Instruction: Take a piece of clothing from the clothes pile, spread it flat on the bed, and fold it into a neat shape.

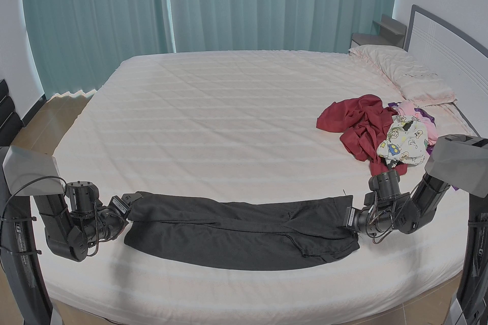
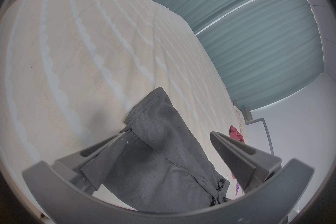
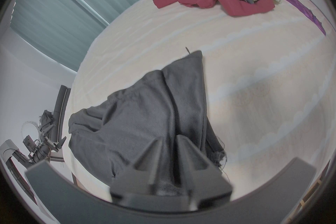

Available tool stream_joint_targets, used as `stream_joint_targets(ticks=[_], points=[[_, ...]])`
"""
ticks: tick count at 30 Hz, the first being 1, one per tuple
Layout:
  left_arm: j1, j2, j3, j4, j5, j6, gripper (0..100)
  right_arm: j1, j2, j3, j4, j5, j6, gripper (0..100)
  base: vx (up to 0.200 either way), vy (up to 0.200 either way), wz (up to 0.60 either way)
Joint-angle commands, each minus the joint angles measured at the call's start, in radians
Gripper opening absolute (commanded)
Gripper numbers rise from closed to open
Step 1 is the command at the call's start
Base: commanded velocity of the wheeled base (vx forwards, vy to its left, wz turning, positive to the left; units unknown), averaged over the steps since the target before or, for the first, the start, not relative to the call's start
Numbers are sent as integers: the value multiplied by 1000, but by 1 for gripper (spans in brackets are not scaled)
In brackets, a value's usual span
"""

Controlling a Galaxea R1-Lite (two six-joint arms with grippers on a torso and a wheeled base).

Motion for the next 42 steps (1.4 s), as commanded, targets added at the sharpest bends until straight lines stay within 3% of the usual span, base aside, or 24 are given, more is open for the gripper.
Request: stream_joint_targets(ticks=[1,10,15,29,30,42], points=[[1,5,0,0,1,3,100,-3,-9,5,-22,-7,6,100,0,0,0],[1,5,0,0,1,3,100,-56,-5,-34,-59,-7,15,100,0,0,0],[1,7,0,0,1,3,100,-56,19,-73,-54,-4,66,100,0,0,0],[1,7,-1,0,1,3,100,-33,74,-147,-45,-8,64,100,0,0,0],[1,7,-1,0,1,3,100,-33,74,-147,-45,-8,64,0,0,0,0],[1,7,-1,0,3,3,100,-44,68,-159,-47,-12,66,0,0,0,0]])
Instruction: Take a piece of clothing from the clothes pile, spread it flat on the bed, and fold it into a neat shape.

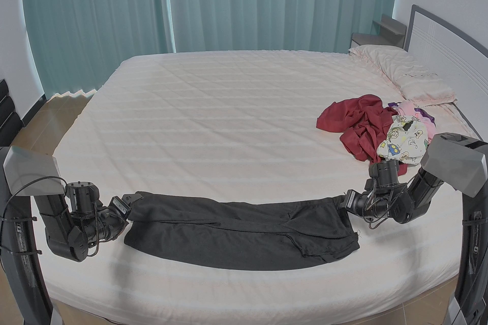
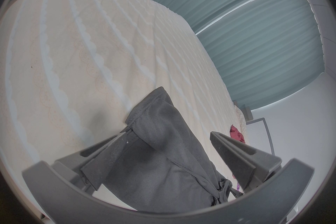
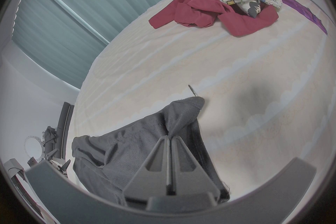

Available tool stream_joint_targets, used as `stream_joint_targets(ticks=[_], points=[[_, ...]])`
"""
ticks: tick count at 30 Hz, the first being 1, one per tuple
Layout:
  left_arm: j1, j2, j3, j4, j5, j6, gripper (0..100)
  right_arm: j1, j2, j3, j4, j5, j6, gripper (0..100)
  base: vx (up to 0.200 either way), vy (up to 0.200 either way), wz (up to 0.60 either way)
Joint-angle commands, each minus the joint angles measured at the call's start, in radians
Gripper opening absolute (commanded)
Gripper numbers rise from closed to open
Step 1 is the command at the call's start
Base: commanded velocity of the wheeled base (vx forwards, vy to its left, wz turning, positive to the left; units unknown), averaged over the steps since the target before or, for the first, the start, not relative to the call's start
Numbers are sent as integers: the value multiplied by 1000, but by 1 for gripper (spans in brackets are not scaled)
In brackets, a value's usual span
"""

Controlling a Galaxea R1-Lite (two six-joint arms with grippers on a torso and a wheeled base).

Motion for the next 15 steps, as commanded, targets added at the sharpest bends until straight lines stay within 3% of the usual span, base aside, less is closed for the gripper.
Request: stream_joint_targets(ticks=[1,15], points=[[1,2,0,0,0,-1,100,-5,-4,-12,0,-1,1,0,0,0,0],[1,2,0,0,0,-1,100,-26,19,-93,-3,1,4,0,0,0,0]])
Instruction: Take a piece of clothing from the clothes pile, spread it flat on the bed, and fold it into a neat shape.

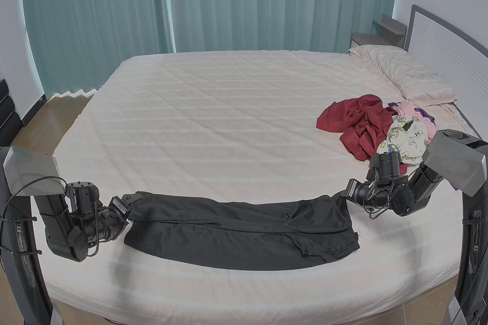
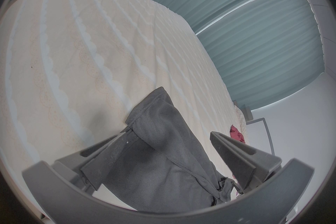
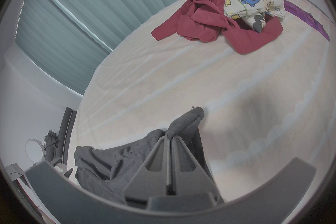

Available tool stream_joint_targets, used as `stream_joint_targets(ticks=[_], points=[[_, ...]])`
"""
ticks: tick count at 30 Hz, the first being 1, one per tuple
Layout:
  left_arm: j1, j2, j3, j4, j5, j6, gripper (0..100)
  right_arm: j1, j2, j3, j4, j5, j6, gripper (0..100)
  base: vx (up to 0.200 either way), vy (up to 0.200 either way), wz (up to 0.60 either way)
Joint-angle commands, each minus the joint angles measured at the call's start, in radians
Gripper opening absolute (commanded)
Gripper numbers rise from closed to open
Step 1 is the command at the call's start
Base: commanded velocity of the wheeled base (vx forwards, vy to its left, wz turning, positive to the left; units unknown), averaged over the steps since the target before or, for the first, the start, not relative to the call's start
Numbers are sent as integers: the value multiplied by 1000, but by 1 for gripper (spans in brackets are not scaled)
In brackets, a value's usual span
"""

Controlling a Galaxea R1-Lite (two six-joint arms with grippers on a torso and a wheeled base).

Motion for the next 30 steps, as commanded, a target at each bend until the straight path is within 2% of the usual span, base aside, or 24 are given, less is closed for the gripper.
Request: stream_joint_targets(ticks=[1,22,30], points=[[0,2,0,0,0,0,100,-6,12,-17,-2,1,0,0,0,0,0],[0,2,-1,0,0,0,100,-39,53,-76,-14,1,4,0,0,0,0],[0,0,2,0,0,0,100,-50,72,-81,-60,-14,4,0,0,0,0]])
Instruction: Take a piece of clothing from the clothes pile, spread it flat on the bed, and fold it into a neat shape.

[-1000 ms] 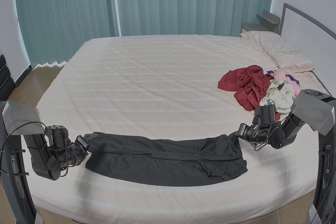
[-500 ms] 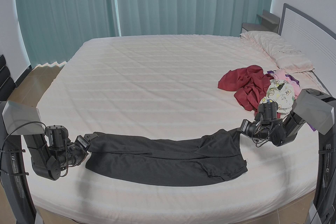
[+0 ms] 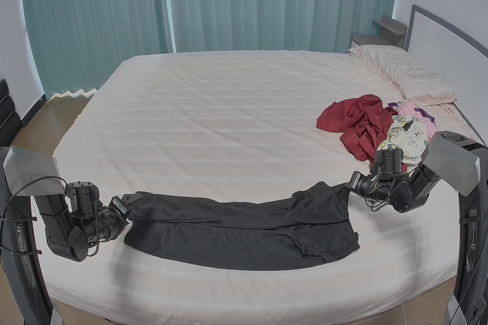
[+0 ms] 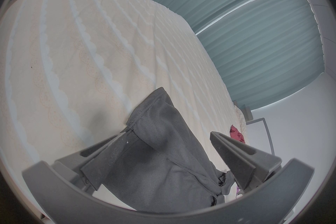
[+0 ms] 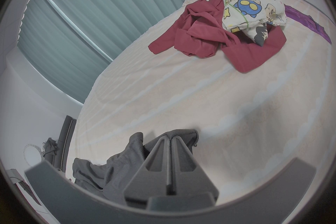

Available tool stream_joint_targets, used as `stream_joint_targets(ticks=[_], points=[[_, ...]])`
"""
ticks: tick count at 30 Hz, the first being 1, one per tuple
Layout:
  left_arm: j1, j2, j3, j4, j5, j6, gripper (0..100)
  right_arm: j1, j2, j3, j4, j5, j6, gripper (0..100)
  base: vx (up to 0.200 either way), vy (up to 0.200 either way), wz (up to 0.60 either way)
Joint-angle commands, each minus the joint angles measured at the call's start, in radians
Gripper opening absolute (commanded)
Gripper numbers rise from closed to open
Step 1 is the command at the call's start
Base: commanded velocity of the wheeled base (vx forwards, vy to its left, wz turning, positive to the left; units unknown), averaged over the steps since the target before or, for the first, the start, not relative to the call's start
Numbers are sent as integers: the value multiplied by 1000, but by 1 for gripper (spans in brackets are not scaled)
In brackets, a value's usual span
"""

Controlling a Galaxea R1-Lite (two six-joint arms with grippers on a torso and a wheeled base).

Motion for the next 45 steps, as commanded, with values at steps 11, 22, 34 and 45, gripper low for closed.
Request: stream_joint_targets(ticks=[11,22,34,45], points=[[60,-49,86,1,-35,195,100,-8,-21,47,3,-6,-2,100,0,0,0],[54,5,181,4,-67,480,100,-25,-94,243,-7,-15,21,100,0,0,0],[3,74,130,6,-50,489,100,-2,-107,294,-5,-6,176,100,0,0,0],[-10,71,155,19,26,503,0,-2,-128,336,-36,-3,179,100,0,0,0]])
